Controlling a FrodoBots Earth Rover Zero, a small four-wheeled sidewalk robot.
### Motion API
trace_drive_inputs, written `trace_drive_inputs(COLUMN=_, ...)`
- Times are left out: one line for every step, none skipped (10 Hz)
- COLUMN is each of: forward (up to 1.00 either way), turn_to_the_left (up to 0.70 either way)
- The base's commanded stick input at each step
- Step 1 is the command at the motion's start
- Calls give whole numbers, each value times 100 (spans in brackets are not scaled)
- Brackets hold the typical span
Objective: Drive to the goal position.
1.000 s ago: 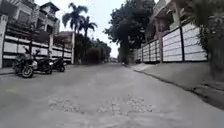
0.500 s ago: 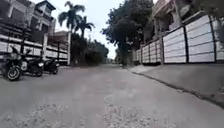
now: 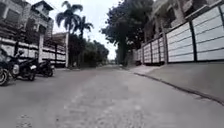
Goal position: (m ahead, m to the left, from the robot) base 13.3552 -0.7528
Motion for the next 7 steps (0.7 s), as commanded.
trace_drive_inputs(forward=100, turn_to_the_left=0)
trace_drive_inputs(forward=100, turn_to_the_left=0)
trace_drive_inputs(forward=100, turn_to_the_left=0)
trace_drive_inputs(forward=100, turn_to_the_left=0)
trace_drive_inputs(forward=100, turn_to_the_left=0)
trace_drive_inputs(forward=100, turn_to_the_left=0)
trace_drive_inputs(forward=100, turn_to_the_left=-2)
